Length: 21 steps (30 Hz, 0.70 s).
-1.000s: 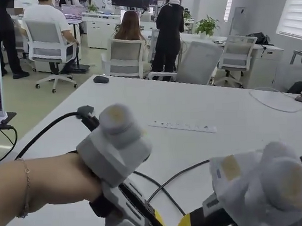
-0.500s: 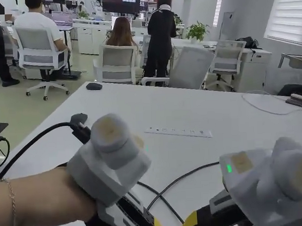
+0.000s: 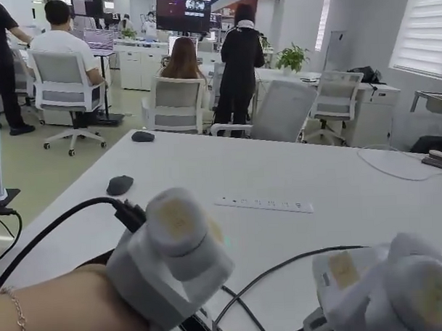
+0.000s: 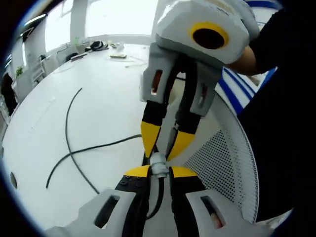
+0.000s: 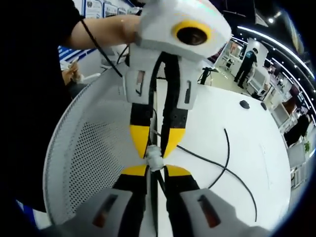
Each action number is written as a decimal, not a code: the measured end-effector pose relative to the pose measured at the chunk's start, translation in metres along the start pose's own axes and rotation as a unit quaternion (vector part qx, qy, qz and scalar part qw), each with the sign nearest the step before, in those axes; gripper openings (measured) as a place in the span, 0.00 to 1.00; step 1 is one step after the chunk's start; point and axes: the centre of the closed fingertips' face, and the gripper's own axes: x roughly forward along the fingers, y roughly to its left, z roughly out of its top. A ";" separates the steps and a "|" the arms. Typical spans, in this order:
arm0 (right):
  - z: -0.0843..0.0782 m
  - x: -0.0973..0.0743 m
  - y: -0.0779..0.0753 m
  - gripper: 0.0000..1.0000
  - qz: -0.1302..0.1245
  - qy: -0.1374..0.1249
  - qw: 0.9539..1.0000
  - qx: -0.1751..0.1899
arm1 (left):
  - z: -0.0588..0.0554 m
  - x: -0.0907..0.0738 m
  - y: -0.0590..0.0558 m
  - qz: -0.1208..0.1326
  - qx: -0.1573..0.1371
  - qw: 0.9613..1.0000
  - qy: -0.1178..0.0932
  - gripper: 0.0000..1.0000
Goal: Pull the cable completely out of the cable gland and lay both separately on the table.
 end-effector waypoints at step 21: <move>-0.016 0.005 -0.004 0.06 -0.070 0.044 0.996 -0.035 | 0.001 -0.001 -0.007 0.034 0.003 0.999 -0.022 0.16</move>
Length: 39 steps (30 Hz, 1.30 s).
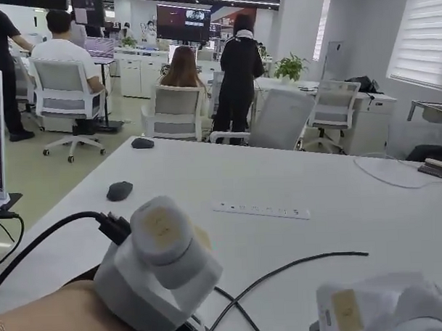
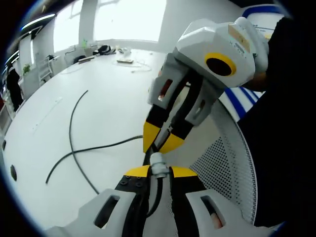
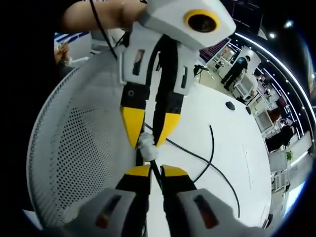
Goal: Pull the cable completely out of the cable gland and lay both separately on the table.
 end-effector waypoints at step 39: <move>-0.057 -0.028 -0.031 0.03 -0.056 -0.022 0.992 0.115 | -0.001 -0.013 0.028 0.077 0.039 0.996 -0.017 0.16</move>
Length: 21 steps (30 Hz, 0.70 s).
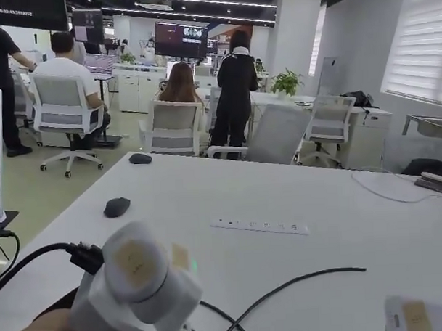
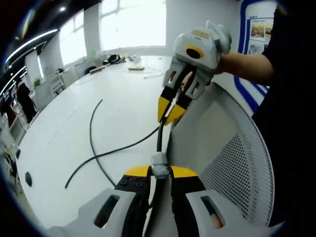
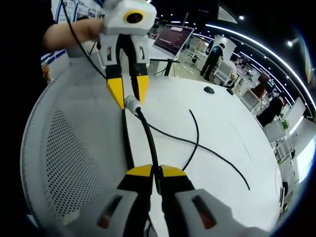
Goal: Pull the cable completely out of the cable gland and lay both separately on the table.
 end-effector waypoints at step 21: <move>-0.026 0.005 -0.015 0.24 -0.030 0.046 0.998 0.040 | -0.007 -0.007 0.012 0.034 0.015 0.999 0.034 0.16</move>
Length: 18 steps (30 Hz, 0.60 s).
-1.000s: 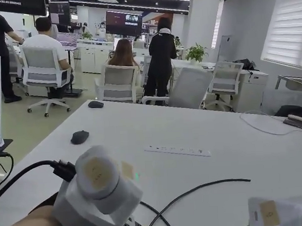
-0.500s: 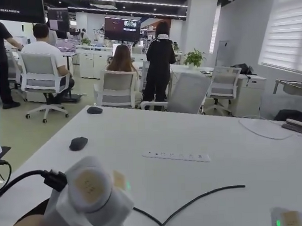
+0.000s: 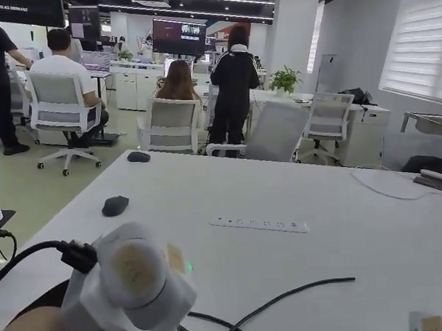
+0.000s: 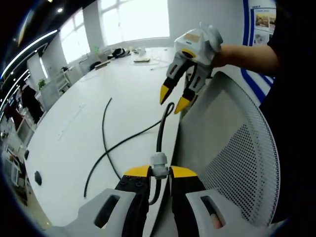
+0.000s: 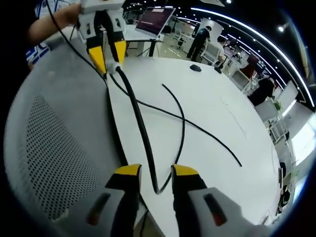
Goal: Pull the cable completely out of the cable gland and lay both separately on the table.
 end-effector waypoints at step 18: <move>0.084 0.013 0.037 0.05 0.047 -0.064 0.993 -0.081 | 0.014 -0.006 -0.009 0.016 0.021 1.000 -0.001 0.16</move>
